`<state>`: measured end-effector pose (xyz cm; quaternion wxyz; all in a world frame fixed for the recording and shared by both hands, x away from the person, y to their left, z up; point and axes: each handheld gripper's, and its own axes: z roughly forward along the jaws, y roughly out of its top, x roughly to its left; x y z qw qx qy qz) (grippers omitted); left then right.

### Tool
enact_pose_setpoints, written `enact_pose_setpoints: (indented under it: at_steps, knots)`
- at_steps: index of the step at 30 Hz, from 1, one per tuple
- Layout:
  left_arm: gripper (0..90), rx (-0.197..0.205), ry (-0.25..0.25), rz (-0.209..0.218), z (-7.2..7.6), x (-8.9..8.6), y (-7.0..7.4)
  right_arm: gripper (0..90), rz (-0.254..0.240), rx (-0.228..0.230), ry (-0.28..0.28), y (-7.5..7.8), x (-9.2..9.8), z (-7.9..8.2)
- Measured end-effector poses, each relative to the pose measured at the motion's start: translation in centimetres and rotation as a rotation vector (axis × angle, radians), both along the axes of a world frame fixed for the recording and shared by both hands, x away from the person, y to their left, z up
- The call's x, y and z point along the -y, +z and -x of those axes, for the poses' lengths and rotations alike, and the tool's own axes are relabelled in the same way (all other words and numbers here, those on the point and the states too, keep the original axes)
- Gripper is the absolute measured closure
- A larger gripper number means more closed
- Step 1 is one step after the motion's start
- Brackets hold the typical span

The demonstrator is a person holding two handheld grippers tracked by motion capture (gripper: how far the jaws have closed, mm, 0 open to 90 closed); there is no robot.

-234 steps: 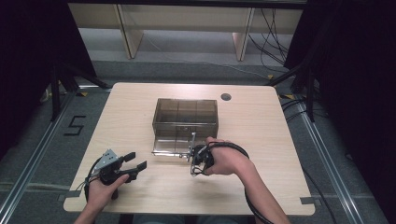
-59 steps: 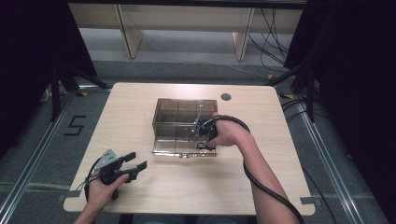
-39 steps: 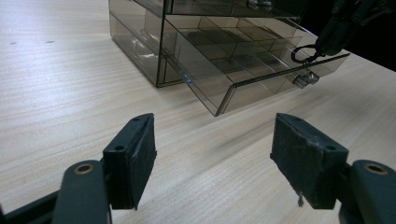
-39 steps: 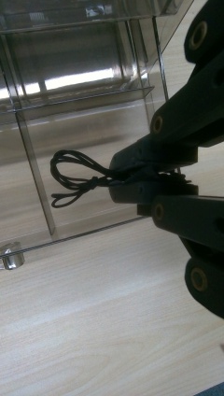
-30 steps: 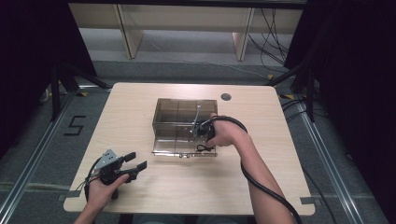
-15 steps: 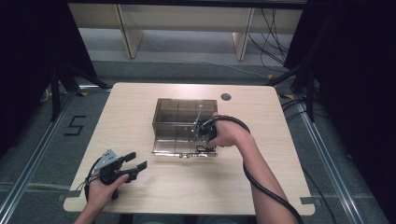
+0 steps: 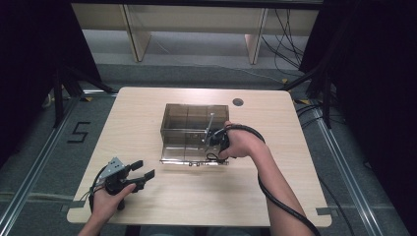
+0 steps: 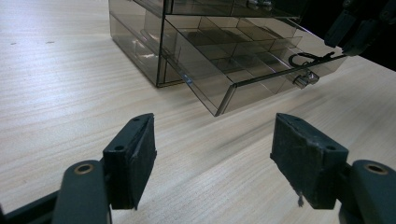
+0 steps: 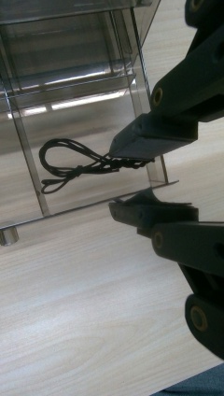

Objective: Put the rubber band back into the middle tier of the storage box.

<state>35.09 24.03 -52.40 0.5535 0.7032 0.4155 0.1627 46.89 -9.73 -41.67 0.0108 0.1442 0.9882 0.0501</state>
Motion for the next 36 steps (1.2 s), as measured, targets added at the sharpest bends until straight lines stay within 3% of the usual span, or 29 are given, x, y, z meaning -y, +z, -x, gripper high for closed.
enact_pose_setpoints:
  at_steps: [36]
  knots:
    - [30.1,0.003,0.001,-0.001,0.0,0.0,0.0,60.4,-0.002,0.029,0.016,0.5,1.9,3.5]
